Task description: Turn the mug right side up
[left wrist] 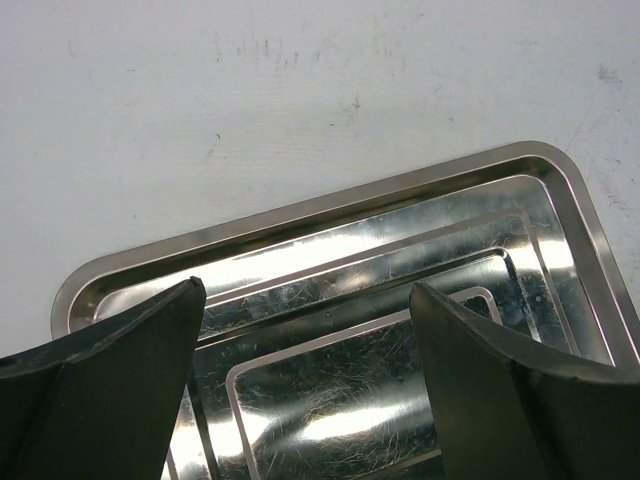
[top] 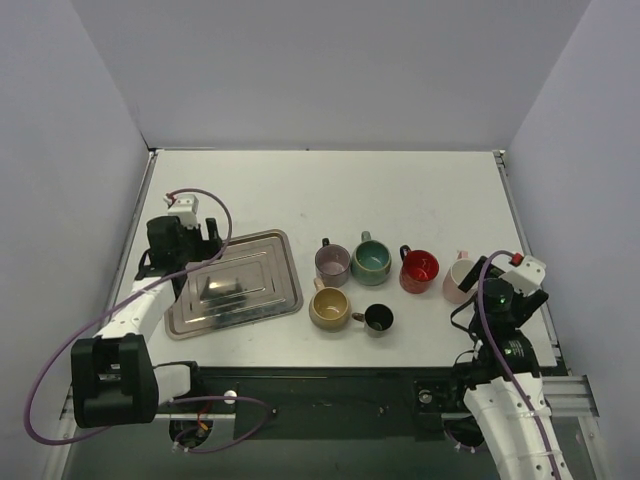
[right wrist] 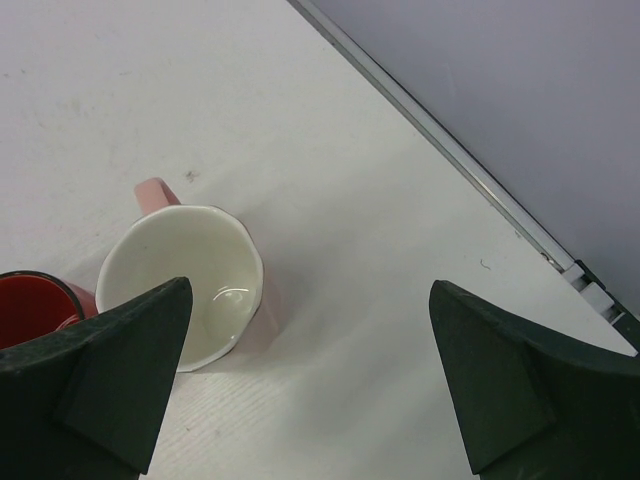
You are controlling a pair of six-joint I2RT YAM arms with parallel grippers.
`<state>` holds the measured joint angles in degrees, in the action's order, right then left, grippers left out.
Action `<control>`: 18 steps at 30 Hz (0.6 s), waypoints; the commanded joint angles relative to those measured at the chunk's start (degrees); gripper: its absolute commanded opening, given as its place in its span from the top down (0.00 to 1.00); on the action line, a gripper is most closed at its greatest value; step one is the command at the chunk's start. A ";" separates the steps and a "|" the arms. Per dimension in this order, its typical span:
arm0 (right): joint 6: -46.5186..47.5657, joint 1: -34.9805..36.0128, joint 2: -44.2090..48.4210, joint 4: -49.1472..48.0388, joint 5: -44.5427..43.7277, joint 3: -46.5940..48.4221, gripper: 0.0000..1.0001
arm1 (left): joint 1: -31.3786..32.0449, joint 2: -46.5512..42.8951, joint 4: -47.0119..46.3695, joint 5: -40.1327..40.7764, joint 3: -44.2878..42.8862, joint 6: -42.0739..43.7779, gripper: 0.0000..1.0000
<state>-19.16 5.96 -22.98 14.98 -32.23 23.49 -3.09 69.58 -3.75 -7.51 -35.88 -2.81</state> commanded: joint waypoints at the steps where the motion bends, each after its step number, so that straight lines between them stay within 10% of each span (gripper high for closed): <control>1: 1.23 -0.24 1.71 -6.19 -1.96 -1.86 0.00 | 0.19 0.29 -5.39 -0.58 1.33 -0.79 0.06; 18: 0.61 -0.24 3.38 -6.63 0.41 -3.53 0.00 | 0.19 0.56 -7.85 -2.77 3.79 -0.27 0.06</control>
<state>-18.52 5.98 -20.53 10.02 -31.70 20.23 -3.09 70.41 -8.01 -8.49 -32.27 -2.79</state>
